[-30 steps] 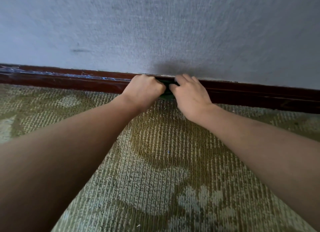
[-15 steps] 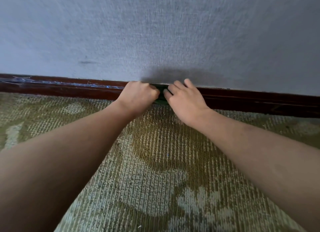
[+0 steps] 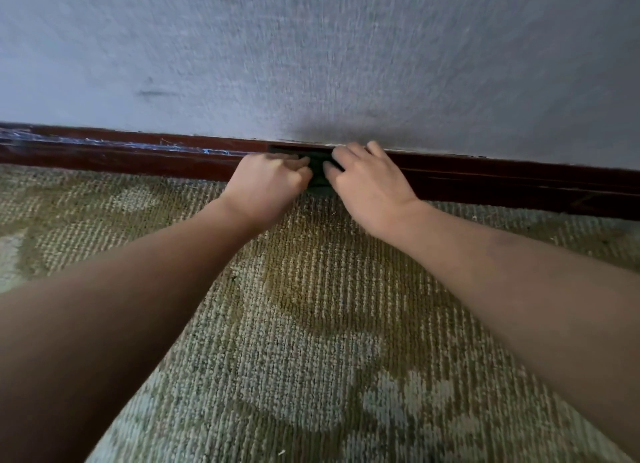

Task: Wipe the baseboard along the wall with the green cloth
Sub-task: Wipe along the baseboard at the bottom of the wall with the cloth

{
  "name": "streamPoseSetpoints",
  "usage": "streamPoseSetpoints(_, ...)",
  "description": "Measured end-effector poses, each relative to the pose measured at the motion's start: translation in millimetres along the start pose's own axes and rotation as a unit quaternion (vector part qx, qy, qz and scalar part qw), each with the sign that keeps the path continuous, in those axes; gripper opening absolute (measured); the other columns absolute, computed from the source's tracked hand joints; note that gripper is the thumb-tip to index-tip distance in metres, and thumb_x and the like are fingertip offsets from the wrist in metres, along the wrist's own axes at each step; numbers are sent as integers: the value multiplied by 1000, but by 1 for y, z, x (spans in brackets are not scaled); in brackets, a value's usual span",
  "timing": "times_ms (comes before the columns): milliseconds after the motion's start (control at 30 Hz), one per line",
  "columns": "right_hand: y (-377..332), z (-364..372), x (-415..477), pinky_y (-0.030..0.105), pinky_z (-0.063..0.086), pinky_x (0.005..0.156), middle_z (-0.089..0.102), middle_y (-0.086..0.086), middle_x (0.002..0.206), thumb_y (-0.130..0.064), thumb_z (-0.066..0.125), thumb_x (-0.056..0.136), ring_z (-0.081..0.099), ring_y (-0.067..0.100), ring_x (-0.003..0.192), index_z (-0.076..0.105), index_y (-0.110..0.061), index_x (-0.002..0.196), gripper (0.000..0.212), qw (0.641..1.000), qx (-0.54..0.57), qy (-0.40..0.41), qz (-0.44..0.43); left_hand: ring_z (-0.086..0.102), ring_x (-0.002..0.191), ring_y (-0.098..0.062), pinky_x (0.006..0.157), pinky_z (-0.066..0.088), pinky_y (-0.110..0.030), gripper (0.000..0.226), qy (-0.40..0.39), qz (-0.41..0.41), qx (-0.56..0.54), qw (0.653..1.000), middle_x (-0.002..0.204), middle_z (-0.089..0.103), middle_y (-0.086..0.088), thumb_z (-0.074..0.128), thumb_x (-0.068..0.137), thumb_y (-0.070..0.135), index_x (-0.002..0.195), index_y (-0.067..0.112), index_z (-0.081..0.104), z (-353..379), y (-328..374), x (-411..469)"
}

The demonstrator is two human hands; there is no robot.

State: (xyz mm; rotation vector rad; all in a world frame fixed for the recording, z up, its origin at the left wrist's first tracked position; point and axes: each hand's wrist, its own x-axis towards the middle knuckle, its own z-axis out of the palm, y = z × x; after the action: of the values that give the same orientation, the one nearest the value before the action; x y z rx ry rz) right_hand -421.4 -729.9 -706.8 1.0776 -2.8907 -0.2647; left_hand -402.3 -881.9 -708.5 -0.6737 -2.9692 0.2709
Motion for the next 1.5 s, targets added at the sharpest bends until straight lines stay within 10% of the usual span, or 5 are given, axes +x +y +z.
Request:
streamPoseSetpoints(267,-1,0,-7,34,26,95,46,10,126,-6,43,92,35,26,120,51,-7,124,33,1000,24,-6,-8,64,84,-28,64,46,-34,22,-49,-32,37,998,96,68,-4,48,86,6,101,15,62,-11,6,6)
streamPoseSetpoints(800,8,11,-19,36,26,98,40,11,129,-9,37,94,33,27,122,35,0,135,42,997,-82,11,6,63,89,-27,66,52,-33,16,-1,-2,29,1000,97,68,-8,60,81,2,96,3,66,-6,27,9)
streamPoseSetpoints(933,11,23,-24,27,43,80,59,-3,103,-21,62,80,56,15,98,64,-13,115,36,984,-148,95,-8,70,73,-30,55,58,-36,19,59,54,-1,997,84,72,-19,72,62,-7,81,-5,72,2,19,1)
streamPoseSetpoints(1500,-2,58,-17,21,42,76,59,-9,96,-22,53,84,58,10,87,65,-21,113,32,979,-185,79,-35,60,101,-35,77,53,-45,35,-42,42,-28,998,111,65,-18,37,86,-1,111,-4,61,28,20,1)
